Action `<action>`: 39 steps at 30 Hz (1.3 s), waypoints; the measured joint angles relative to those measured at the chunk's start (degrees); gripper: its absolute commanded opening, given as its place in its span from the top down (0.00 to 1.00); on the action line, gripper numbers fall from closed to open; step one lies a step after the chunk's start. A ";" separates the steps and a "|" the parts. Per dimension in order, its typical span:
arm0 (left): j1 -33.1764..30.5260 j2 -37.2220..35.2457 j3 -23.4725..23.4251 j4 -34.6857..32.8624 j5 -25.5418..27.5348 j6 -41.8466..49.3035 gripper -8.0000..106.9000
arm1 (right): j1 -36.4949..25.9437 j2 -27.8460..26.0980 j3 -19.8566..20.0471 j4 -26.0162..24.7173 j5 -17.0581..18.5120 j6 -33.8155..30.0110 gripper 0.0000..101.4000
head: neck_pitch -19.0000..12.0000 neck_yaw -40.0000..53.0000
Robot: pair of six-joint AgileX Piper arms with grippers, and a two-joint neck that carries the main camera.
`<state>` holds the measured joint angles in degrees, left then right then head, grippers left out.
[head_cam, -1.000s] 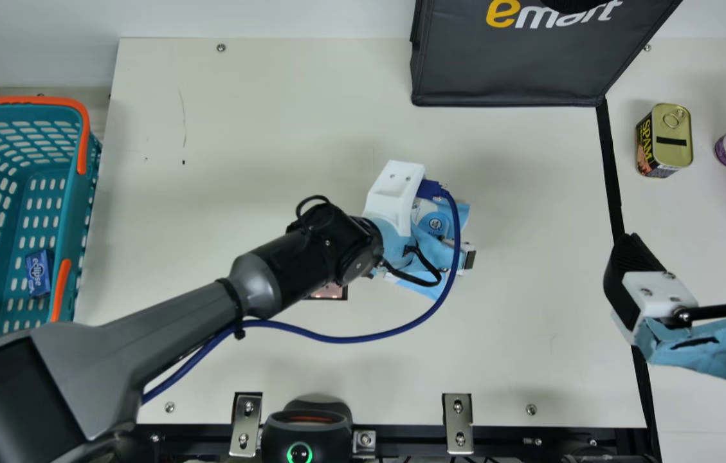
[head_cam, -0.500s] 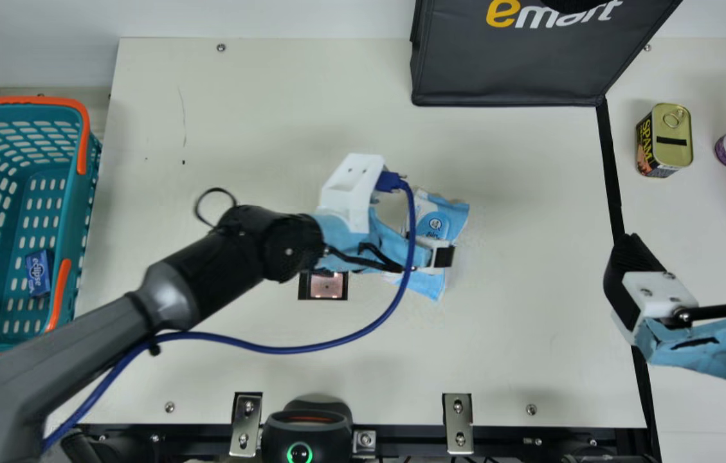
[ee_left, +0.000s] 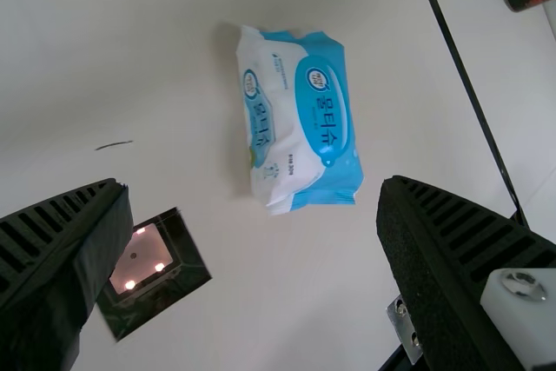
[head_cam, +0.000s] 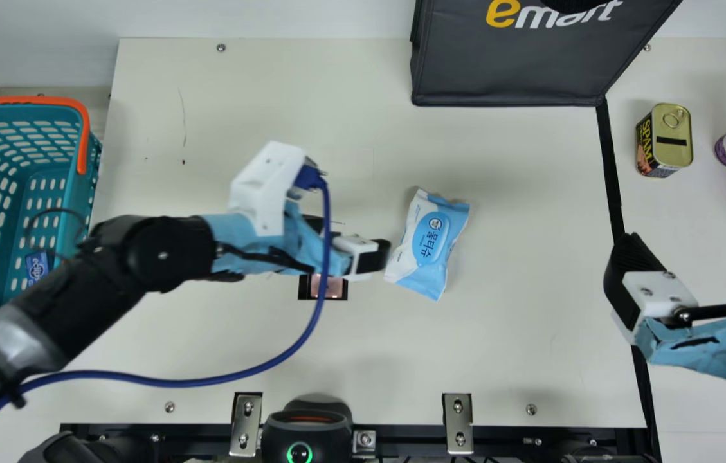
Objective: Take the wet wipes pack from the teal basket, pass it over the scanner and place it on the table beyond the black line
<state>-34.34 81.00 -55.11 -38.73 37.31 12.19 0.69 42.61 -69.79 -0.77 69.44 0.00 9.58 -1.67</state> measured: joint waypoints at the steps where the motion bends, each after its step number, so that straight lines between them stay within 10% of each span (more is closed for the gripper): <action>1: 0.83 -1.32 0.53 0.53 0.57 -0.12 0.15 | 0.00 0.00 0.00 0.00 0.00 0.00 0.06 | 0.00 0.00; 39: 21.50 -31.81 -4.17 35.31 25.32 -10.18 0.15 | 0.00 0.00 0.00 0.00 0.06 0.00 0.06 | 0.00 0.00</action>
<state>-12.84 49.18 -59.28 -3.42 62.63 2.01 0.69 42.61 -69.79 -0.77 69.50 0.00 9.58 -1.67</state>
